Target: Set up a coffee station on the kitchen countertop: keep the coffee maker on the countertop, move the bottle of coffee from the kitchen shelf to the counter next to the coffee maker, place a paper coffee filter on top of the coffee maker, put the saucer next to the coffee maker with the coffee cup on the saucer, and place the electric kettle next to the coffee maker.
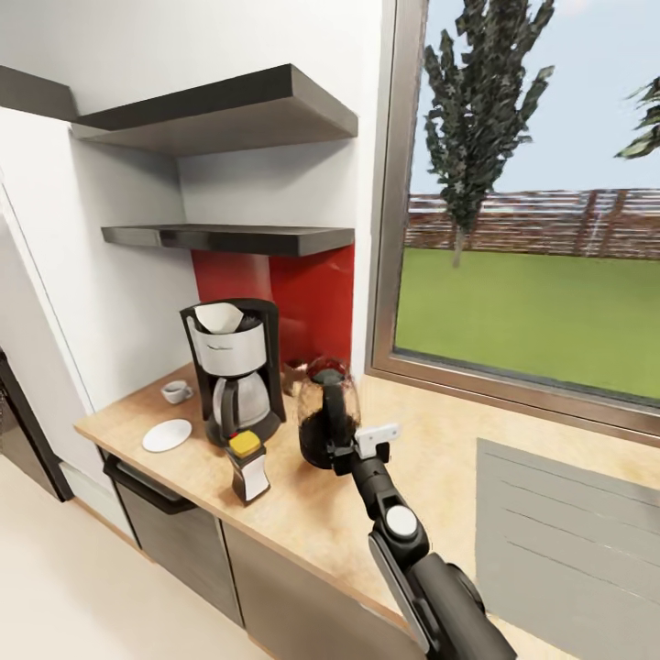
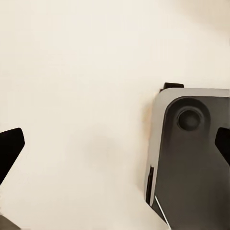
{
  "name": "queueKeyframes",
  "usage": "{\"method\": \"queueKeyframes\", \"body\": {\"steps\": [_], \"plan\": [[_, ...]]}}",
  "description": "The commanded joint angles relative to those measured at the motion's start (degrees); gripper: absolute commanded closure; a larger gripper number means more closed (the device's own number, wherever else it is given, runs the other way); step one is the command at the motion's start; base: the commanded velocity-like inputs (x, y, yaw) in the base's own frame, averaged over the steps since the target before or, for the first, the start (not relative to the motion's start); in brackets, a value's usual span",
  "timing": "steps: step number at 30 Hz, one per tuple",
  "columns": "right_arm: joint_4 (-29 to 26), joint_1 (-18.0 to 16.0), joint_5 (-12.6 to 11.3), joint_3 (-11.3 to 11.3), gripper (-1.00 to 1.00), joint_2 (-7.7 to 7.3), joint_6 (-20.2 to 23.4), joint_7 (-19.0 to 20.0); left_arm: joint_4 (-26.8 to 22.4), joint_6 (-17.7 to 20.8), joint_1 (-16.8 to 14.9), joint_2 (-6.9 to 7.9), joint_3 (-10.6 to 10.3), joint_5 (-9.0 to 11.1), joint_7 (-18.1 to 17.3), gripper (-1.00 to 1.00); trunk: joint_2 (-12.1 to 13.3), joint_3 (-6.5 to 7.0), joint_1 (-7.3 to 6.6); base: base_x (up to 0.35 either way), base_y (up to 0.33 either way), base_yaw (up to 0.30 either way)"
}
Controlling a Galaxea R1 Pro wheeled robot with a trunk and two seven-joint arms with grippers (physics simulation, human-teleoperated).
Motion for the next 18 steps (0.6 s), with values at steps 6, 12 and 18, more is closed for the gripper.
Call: {"method": "queueKeyframes", "body": {"steps": [6, 12, 18], "plan": [[2.87, -0.04, 0.26, 0.15, 1.00, -0.01, -3.77, -0.31, 0.12, -0.24, -0.03, -0.01, 0.35, -0.61, 0.24, -1.00, -0.06, -0.01, 0.02, 0.000, 0.138, 0.000], [3.28, -0.04, 0.26, 0.21, 1.00, -0.01, -4.22, -0.23, 0.12, -0.24, -0.03, 0.00, 0.35, -0.61, 0.24, -1.00, -0.06, -0.01, 0.02, 0.000, 0.012, 0.000], [3.52, -0.04, 0.28, 0.16, 1.00, -0.02, -4.26, -0.23, 0.12, -0.21, -0.03, 0.05, 0.30, -0.61, 0.24, -1.00, -0.06, -0.01, 0.02, 0.052, 0.035, 0.000]]}}
